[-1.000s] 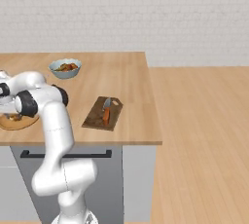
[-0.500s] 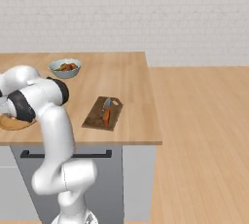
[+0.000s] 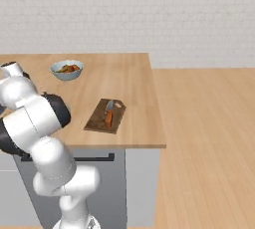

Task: Pick up the knife from the drawer and place it on the cutting board. Then place the meat from the plate to the cutting board.

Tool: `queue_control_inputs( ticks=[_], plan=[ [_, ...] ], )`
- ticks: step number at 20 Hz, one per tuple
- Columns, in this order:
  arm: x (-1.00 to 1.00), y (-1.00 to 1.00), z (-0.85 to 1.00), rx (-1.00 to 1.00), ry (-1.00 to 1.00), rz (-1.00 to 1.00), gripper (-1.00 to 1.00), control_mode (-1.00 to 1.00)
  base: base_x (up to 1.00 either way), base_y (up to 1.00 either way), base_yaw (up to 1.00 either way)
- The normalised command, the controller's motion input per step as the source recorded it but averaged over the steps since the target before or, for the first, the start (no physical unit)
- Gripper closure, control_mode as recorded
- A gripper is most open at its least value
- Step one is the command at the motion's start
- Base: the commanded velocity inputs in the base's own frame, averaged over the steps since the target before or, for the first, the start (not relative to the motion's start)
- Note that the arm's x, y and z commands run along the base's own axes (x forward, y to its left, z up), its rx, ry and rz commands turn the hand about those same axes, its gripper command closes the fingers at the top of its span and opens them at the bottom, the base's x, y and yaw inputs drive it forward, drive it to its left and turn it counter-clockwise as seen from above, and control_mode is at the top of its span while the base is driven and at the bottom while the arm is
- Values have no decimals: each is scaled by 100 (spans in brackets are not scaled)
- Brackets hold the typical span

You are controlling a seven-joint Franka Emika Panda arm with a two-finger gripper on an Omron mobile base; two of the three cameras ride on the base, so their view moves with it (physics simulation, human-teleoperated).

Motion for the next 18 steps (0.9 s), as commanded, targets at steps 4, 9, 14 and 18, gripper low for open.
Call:
queue_control_inputs(
  ticks=[4, 9, 14, 18],
  plan=[
    [24, -100, 3, 16, 2, -1, 100, -100, 0, 0, 0],
    [67, -100, 0, 12, 13, -1, 100, -100, 0, 0, 0],
    [55, -99, 16, 4, 9, 0, 100, -100, 0, 0, 0],
    [50, -54, -6, 0, 17, 0, 100, -100, 0, 0, 0]
  ],
)
